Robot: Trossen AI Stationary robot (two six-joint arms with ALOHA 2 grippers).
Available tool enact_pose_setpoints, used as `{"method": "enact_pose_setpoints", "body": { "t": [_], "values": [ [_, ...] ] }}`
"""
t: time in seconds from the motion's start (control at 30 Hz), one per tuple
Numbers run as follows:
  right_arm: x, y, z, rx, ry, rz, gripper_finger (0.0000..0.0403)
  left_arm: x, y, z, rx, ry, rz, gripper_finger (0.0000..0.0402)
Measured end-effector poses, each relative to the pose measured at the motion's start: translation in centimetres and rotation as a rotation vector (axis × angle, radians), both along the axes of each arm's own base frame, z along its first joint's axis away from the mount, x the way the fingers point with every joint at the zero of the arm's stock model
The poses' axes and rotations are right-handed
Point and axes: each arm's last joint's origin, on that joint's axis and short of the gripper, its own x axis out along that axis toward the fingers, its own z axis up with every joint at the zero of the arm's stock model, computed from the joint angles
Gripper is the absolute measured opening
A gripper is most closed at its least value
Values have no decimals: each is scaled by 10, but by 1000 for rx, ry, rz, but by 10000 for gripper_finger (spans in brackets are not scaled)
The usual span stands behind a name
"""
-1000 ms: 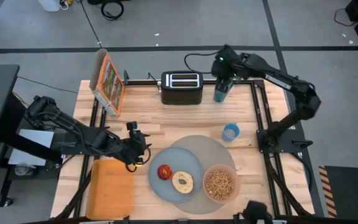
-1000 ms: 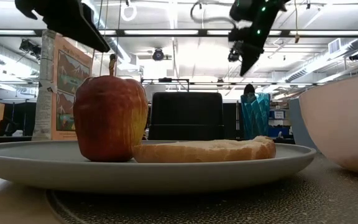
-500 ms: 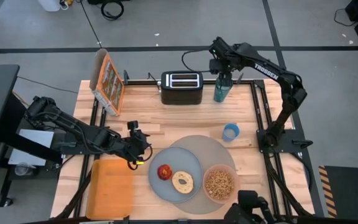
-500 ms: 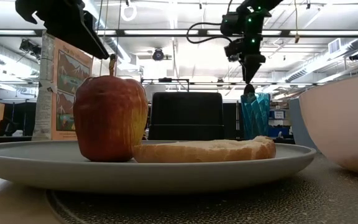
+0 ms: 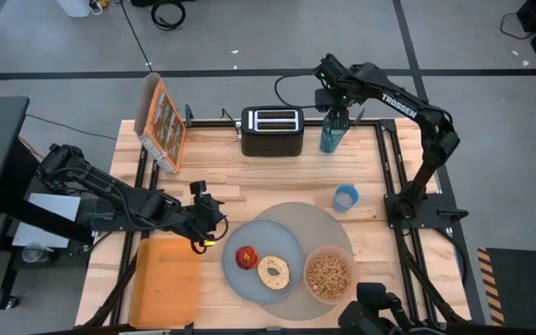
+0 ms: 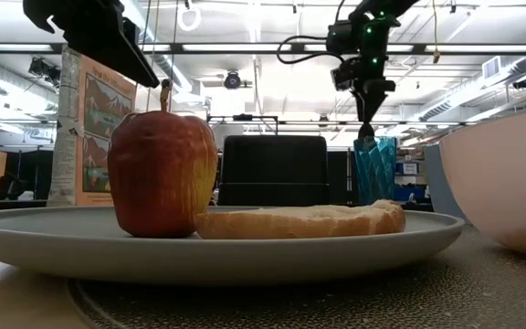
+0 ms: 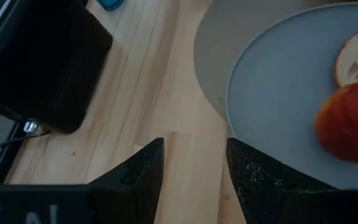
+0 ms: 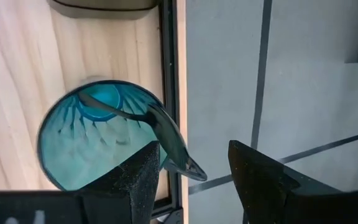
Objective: Arrange a breakfast setting
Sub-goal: Put the black spoon to the right of the blue plate on the brown placemat
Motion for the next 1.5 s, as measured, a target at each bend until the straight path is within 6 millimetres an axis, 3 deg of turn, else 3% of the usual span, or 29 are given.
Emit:
{"method": "enact_pose_setpoints", "body": {
  "t": [0.43,1.0,1.5],
  "values": [
    [9,-10,-19,52,26,-2,191,0,0,0,-9,-4,7,182],
    [11,-11,-27,69,89,12,90,0,0,0,-6,-1,6,182],
    [9,-1,-27,86,178,5,35,0,0,0,-7,-1,7,183]
  ]
}}
